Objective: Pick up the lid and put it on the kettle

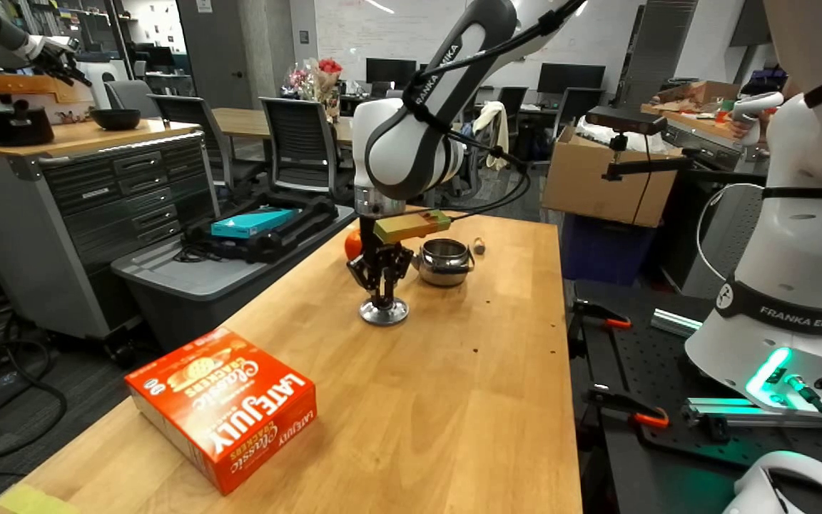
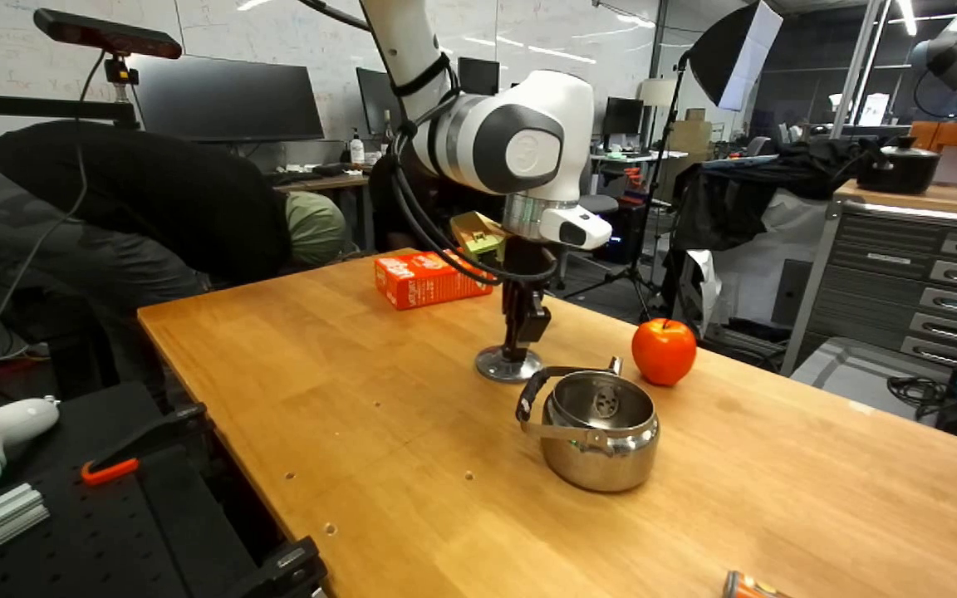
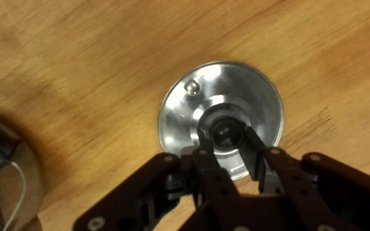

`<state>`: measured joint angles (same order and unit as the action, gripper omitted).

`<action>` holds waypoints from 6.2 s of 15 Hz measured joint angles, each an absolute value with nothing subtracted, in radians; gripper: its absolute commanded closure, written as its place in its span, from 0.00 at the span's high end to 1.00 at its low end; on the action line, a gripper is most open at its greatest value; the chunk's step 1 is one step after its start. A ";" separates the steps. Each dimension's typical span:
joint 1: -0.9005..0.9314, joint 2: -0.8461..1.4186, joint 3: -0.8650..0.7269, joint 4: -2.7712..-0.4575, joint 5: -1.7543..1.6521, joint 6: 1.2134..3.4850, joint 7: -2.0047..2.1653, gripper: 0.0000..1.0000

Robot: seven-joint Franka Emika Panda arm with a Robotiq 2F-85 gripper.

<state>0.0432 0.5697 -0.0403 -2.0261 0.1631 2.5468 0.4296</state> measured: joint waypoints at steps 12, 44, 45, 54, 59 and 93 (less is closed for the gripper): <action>0.072 0.503 -0.071 -2.027 0.087 2.416 0.428 0.07; -0.125 0.191 -0.144 -2.191 0.064 2.406 0.268 0.07; -0.129 0.201 -0.144 -2.192 0.066 2.412 0.266 0.07; -0.146 0.295 -0.144 -2.191 0.099 2.443 0.246 0.07; -0.162 0.299 -0.145 -2.192 0.109 2.451 0.227 0.07; -0.204 0.305 -0.145 -2.224 0.202 2.466 0.122 0.07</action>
<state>-0.2039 0.3051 -0.1445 -2.2236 0.2022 2.4662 0.1221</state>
